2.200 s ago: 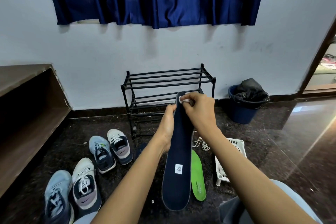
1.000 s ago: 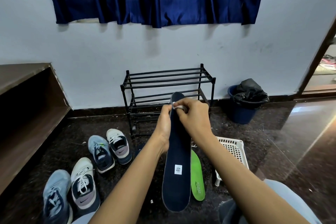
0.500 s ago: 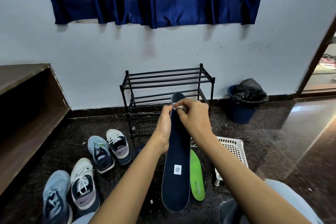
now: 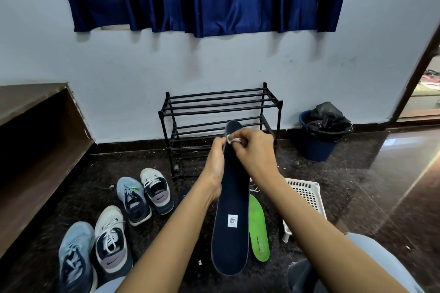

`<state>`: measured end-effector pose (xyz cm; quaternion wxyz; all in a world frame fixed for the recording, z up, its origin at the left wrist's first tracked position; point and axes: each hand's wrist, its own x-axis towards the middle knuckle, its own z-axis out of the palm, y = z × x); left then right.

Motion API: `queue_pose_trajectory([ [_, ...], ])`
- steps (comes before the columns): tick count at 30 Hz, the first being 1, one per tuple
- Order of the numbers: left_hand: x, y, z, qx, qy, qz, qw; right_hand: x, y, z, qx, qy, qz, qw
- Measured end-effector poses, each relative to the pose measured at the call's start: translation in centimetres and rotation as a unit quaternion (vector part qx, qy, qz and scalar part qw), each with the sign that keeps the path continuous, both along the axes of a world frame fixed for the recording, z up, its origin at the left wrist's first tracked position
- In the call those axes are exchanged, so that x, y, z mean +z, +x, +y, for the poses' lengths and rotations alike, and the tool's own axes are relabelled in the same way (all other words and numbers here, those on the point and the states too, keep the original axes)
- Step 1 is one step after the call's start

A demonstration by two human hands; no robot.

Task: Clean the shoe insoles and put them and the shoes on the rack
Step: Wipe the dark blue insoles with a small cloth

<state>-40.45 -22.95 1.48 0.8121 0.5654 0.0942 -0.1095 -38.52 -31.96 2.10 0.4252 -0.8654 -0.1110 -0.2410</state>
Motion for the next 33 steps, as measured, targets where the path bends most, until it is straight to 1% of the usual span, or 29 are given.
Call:
queue_pose_trajectory([
  [6,0.0,-0.3,-0.8,0.003,-0.021,-0.015,1.000,1.0,2.1,-1.9,-0.076,0.045,0.014,0.996],
  [9,-0.1,-0.2,-0.8,-0.001,-0.017,-0.010,1.000,0.8,1.4,-1.4,-0.055,0.035,0.014,0.998],
  [13,-0.4,-0.1,-0.1,0.008,-0.006,0.004,1.000,-0.2,0.2,0.0,0.000,-0.009,0.003,1.000],
  [16,-0.5,-0.1,0.0,0.005,-0.006,0.006,1.000,0.0,0.7,-0.2,0.008,-0.020,0.015,1.000],
  [20,-0.3,-0.4,-0.6,-0.004,-0.003,-0.010,1.000,0.6,2.3,-1.8,-0.061,-0.007,0.018,0.998],
  [22,-0.5,-0.3,-0.9,-0.002,-0.005,-0.008,1.000,0.6,2.5,-2.3,-0.075,0.018,0.029,0.997],
  [24,-0.5,-0.3,-0.9,0.001,-0.006,-0.006,1.000,0.6,2.0,-2.0,-0.065,0.017,0.030,0.997],
  [30,-1.1,0.5,0.1,0.012,0.004,0.012,1.000,-0.7,0.4,0.0,0.023,-0.041,0.024,0.999],
  [33,-1.1,0.6,0.0,0.002,-0.008,0.013,1.000,-0.3,1.2,-0.6,0.011,-0.033,0.019,0.999],
])
